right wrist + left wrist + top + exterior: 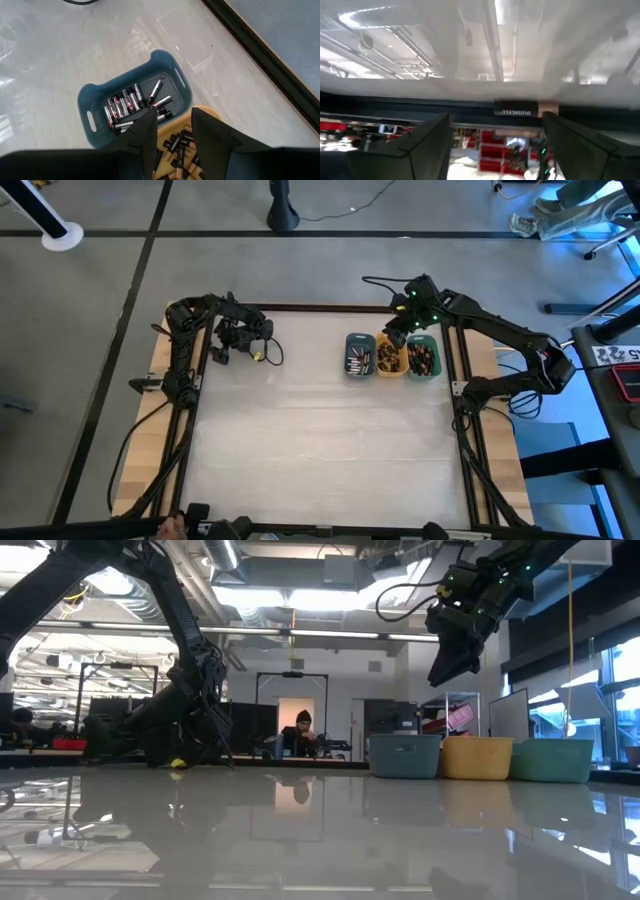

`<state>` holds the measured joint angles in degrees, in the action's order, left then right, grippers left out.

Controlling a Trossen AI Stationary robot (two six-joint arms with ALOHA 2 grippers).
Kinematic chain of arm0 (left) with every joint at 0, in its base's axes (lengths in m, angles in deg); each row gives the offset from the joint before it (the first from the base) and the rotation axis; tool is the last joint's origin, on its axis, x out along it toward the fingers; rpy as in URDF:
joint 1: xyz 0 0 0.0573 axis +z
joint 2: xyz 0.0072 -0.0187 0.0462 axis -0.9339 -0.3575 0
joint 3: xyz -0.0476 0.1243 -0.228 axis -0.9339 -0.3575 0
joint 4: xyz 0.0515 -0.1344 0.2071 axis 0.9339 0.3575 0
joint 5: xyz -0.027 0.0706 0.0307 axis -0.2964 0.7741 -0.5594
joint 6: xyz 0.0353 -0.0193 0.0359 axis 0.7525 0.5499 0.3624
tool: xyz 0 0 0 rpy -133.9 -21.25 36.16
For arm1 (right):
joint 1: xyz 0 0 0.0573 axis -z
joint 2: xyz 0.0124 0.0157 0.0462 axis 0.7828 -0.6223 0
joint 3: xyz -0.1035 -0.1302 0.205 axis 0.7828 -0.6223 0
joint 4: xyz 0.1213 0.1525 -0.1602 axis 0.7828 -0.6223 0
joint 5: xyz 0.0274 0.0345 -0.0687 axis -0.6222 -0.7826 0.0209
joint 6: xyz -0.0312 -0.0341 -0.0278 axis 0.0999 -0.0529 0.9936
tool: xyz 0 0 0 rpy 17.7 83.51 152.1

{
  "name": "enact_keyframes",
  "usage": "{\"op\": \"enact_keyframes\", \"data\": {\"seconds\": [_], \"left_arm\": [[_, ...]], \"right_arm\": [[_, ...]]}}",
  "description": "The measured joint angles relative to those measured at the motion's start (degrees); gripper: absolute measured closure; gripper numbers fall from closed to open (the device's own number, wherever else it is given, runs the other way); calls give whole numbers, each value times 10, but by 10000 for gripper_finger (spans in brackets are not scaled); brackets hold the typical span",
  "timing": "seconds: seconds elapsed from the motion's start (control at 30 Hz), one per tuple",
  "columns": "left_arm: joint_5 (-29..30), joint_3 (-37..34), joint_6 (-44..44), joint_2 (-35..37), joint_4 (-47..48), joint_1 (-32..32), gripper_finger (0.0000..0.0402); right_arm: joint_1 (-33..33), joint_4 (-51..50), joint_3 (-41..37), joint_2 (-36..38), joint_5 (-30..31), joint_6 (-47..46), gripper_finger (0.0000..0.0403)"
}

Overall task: Sort batteries
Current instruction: Put the black battery into the yellow bin

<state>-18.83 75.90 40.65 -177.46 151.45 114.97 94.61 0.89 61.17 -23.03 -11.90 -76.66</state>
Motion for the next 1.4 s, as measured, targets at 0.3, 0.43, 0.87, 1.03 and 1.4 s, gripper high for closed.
{"op": "enact_keyframes", "data": {"seconds": [0.3,0.43,0.87,1.03,1.4], "left_arm": [[-17,22,47,-2,27,3,91],[-38,33,40,0,37,-6,96],[-89,21,-1,2,21,-20,101],[-83,21,-7,2,22,-20,100],[-67,21,12,2,24,-17,100]], "right_arm": [[0,8,0,0,0,0,281],[0,11,0,0,1,0,281],[0,10,0,0,1,-1,281],[0,10,0,0,2,0,281],[0,3,0,0,-4,0,281]]}}
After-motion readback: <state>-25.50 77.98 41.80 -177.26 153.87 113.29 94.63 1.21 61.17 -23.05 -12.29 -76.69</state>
